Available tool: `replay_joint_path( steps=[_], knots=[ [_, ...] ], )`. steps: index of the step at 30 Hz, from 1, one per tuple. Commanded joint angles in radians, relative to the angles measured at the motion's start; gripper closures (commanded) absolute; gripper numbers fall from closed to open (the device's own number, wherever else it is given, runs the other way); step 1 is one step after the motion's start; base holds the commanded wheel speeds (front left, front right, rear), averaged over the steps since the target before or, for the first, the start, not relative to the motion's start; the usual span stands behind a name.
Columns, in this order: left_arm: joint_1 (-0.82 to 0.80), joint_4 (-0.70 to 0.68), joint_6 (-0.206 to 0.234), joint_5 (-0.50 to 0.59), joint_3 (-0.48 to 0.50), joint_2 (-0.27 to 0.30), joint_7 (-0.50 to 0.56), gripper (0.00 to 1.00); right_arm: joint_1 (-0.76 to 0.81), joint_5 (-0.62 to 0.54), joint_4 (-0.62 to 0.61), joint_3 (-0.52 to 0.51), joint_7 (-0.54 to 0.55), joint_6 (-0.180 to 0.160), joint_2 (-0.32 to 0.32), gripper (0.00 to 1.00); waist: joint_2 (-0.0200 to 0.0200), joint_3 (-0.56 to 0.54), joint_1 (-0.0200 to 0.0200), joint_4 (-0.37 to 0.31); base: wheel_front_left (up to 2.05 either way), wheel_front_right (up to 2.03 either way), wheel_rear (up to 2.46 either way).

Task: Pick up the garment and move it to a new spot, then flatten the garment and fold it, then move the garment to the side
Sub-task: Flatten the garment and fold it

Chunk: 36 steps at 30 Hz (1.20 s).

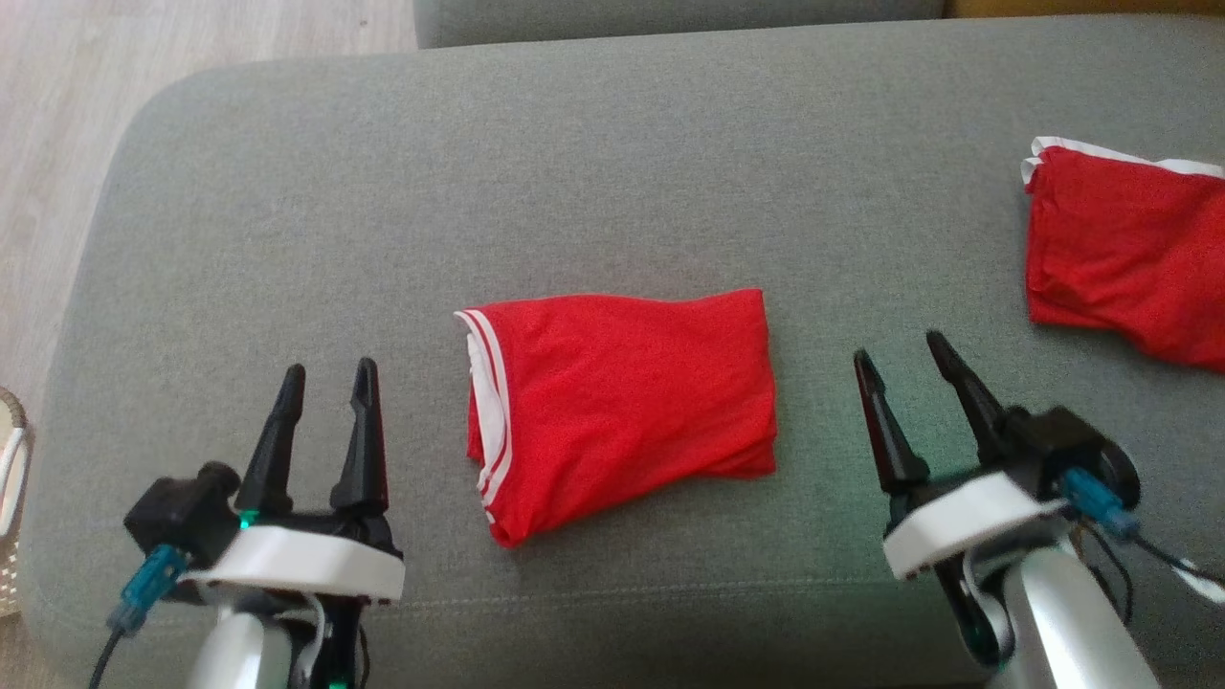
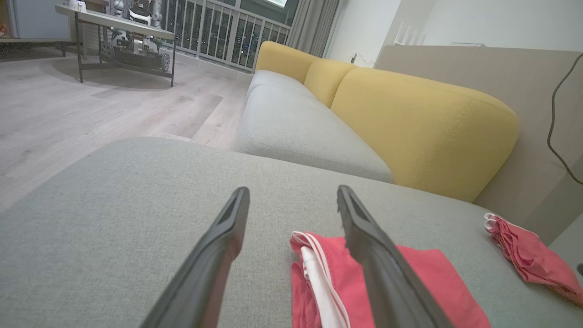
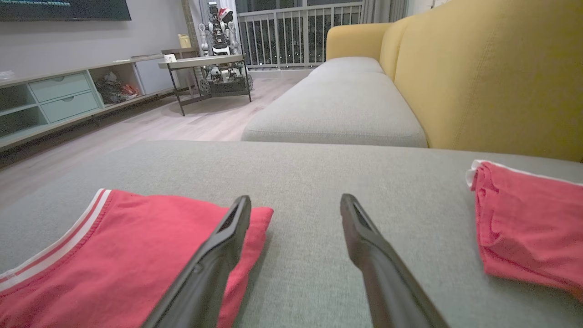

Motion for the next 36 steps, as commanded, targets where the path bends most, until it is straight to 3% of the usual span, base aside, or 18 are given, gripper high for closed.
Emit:
replay_joint_path(
  steps=[1,8,9,10,21,31,36],
  knots=[
    [-0.016,-0.037,0.004,0.001,0.026,0.007,-0.012,0.0,-0.003,0.01,-0.044,0.019,-0.009,0.0,0.007,0.0,0.0,0.002,0.0,-0.001,0.0,0.0,0.0],
    [-0.028,-0.042,0.002,0.002,0.016,0.007,-0.012,0.0,-0.012,0.037,-0.067,0.041,-0.009,0.0,0.007,0.0,0.0,0.029,0.0,0.011,0.0,0.0,0.0],
    [-0.032,-0.042,0.001,0.002,0.014,0.007,-0.012,0.0,-0.02,0.04,-0.063,0.052,-0.009,0.0,0.007,0.58,0.0,0.035,0.0,0.016,0.0,0.0,0.0],
    [-0.035,-0.042,0.0,0.003,0.011,0.007,-0.012,0.0,-0.03,0.037,-0.058,0.063,-0.009,0.0,0.007,1.0,0.0,0.042,0.0,0.022,0.0,0.0,0.0],
    [-0.066,-0.026,-0.009,0.005,-0.014,0.007,-0.012,0.0,-0.127,0.057,0.075,0.144,-0.009,0.0,0.007,1.0,0.0,0.108,0.0,0.106,0.0,0.0,0.0],
    [-0.089,-0.02,-0.015,0.003,-0.023,0.007,-0.012,0.0,-0.171,0.066,0.302,0.09,-0.009,0.0,0.007,1.0,0.0,0.132,0.0,0.175,0.0,0.0,0.0],
    [-0.091,-0.017,-0.016,0.0,-0.028,0.007,-0.012,0.0,-0.186,0.104,0.264,0.122,-0.009,0.0,0.007,1.0,0.0,0.124,0.0,0.194,0.0,0.0,0.0]
  ],
)
